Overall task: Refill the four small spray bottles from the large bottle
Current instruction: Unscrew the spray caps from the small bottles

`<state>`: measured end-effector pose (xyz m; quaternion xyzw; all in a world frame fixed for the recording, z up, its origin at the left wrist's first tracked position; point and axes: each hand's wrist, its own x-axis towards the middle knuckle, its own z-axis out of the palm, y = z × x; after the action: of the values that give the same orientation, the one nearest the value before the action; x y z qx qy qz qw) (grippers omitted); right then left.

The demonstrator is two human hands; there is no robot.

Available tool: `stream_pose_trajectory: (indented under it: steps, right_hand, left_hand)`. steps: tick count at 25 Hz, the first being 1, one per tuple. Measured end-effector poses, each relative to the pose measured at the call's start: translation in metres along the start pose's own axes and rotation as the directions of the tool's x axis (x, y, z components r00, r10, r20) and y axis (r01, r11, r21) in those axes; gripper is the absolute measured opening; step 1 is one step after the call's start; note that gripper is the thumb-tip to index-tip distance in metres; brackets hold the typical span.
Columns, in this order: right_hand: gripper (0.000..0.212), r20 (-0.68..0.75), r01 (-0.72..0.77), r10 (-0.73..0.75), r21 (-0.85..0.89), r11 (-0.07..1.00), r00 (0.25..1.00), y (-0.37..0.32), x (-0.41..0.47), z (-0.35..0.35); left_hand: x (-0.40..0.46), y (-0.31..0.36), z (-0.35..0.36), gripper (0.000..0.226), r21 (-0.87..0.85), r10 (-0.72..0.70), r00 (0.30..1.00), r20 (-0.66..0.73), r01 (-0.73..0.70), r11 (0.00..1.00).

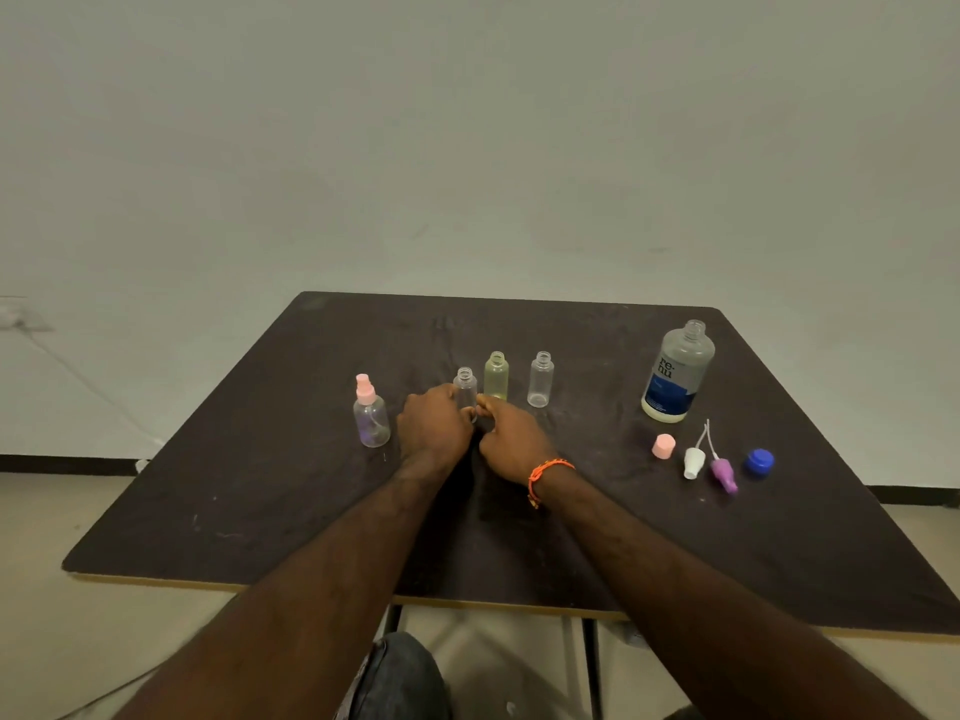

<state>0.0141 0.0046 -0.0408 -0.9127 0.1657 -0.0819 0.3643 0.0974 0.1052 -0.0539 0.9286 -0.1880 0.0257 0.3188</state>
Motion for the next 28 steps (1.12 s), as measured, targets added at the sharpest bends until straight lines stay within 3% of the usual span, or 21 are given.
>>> stream_pose_trajectory:
  steps: [6, 13, 18, 22, 25, 28]
  right_hand:
    - [0.074, 0.066, -0.047, 0.046, 0.023, 0.999, 0.997, 0.000, 0.027, 0.011]
    - [0.070, -0.013, -0.008, 0.008, 0.033, 0.999, 1.000, -0.006, 0.011, 0.001]
    - [0.056, -0.100, -0.001, 0.008, 0.067, 0.998, 0.995, -0.003, -0.019, -0.008]
    - [0.051, -0.074, 0.029, -0.026, 0.040, 0.999, 0.997, -0.014, -0.037, 0.003]
    - [0.053, -0.048, 0.059, -0.058, 0.010, 0.998, 0.997, -0.025, -0.039, 0.017]
    - [0.058, -0.006, 0.074, -0.074, -0.012, 0.997, 0.997, -0.039, -0.030, 0.030]
  left_hand:
    - [0.030, -0.004, 0.006, 0.016, -0.002, -0.068, 0.996, -0.050, 0.068, 0.998]
    - [0.023, -0.002, 0.002, 0.018, -0.096, -0.011, 0.994, -0.107, 0.001, 0.995]
    - [-0.021, 0.001, -0.018, 0.041, -0.030, 0.175, 0.958, -0.226, -0.187, 0.982]
    - [-0.057, -0.020, -0.050, 0.019, 0.027, 0.369, 0.828, -0.423, -0.395, 0.918]
    - [-0.060, -0.048, -0.071, 0.032, 0.018, 0.230, 0.821, -0.523, -0.259, 0.966]
    - [-0.047, -0.077, -0.081, 0.063, -0.038, 0.026, 0.906, -0.421, -0.046, 0.998]
